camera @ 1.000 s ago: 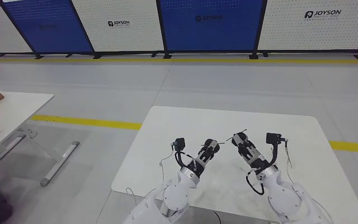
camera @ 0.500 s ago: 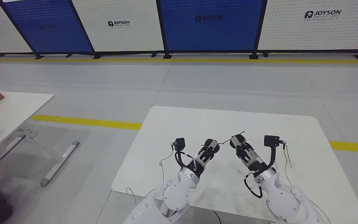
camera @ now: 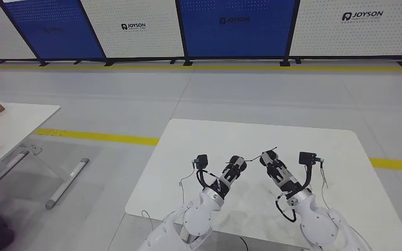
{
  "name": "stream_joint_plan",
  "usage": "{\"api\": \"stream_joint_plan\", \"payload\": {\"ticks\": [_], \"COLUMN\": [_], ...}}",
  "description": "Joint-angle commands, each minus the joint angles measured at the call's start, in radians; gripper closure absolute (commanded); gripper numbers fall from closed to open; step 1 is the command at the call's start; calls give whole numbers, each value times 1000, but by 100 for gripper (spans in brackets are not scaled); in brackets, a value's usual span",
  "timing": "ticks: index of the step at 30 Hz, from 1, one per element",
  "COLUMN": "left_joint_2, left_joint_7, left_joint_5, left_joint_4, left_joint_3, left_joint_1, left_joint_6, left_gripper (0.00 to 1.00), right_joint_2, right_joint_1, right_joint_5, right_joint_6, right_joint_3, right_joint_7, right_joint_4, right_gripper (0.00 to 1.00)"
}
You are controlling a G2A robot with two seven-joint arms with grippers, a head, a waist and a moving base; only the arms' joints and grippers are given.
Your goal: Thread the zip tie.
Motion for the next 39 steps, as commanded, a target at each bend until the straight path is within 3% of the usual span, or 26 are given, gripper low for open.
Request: {"api": "stream_joint_plan", "payload": {"ticks": [1,14,27,39], "left_joint_2": [0,0,0,0], "left_joint_7": [0,0,0,0], "left_joint_5": [0,0,0,0], "left_joint_4": [0,0,0,0], "left_joint_3": [0,0,0,0], "left_joint_1": [0,0,0,0], "left_joint_6": [0,0,0,0], "left_gripper": [100,100,100,100], "right_joint_2": [-1,-16,-32,-40], "right_joint_1": [-1,9,7,-13], "right_joint_5": [-2,-4,158,143], "right_joint_6": [0,-2,-29,-44], "right_joint_3": [1,-4,6,22], "right_joint_7": [3,29,82,51], "right_joint_4": [0,21,55,47], "right_gripper": [100,100,100,100]}}
